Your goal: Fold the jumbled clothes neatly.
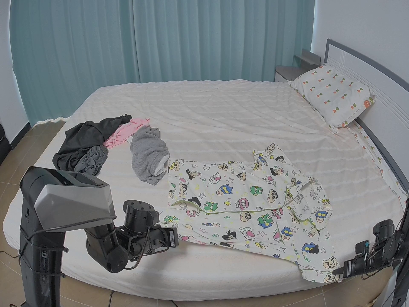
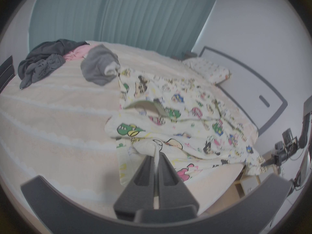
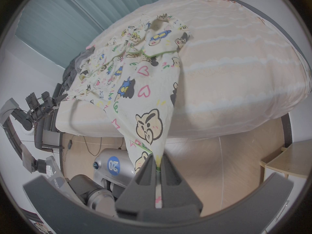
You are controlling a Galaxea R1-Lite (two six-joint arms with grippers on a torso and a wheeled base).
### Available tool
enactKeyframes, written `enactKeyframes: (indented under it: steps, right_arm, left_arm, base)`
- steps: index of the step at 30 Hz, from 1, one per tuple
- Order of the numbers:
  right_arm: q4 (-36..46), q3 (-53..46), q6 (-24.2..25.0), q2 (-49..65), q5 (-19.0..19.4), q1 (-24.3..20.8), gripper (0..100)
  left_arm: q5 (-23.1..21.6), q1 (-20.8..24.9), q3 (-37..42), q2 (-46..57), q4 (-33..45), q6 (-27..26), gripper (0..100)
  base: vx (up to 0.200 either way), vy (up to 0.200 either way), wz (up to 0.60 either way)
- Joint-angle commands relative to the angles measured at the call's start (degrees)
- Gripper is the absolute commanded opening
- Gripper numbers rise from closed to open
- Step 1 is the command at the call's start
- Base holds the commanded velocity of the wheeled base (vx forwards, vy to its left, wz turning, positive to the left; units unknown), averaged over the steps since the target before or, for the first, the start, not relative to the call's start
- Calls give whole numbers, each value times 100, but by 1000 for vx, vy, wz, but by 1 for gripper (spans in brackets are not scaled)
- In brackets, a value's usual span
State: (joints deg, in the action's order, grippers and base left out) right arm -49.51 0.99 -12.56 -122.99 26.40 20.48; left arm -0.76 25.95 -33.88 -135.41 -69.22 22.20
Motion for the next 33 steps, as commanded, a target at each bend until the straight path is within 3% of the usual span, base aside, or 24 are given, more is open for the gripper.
enactKeyframes:
  steps: [1,7,10,15,19,22,28,31,33]
  right_arm:
    - [284,-99,25,856,488,70,0]
    - [257,-99,95,1673,1332,255,0]
    - [55,-20,386,2104,1728,281,0]
    - [-182,569,1080,2543,1807,246,0]
    - [-147,1246,2231,3000,1719,26,0]
    - [-138,1536,2706,3115,1605,-158,0]
    - [-138,1835,2873,3035,1130,-484,0]
    - [-138,1896,2961,3035,1112,-528,0]
    - [-138,1932,2978,3053,1112,-536,0]
  left_arm:
    - [357,41,619,279,-742,329,0]
    - [1016,164,1032,542,-1410,434,0]
    - [1359,217,944,709,-1533,390,0]
    - [1385,94,435,1070,-1270,206,0]
    - [1412,-55,-216,1439,-347,136,0]
    - [1420,-152,-805,1650,435,180,0]
    - [1543,-337,-2360,1852,2035,329,0]
    - [1499,-301,-2747,1992,3441,355,0]
    - [1464,-301,-2993,2080,3643,390,0]
  base:
    - [0,0,0]
    - [0,0,0]
    - [0,0,0]
    - [0,0,0]
    - [0,0,0]
    - [0,0,0]
    - [0,0,0]
    - [0,0,0]
    - [0,0,0]
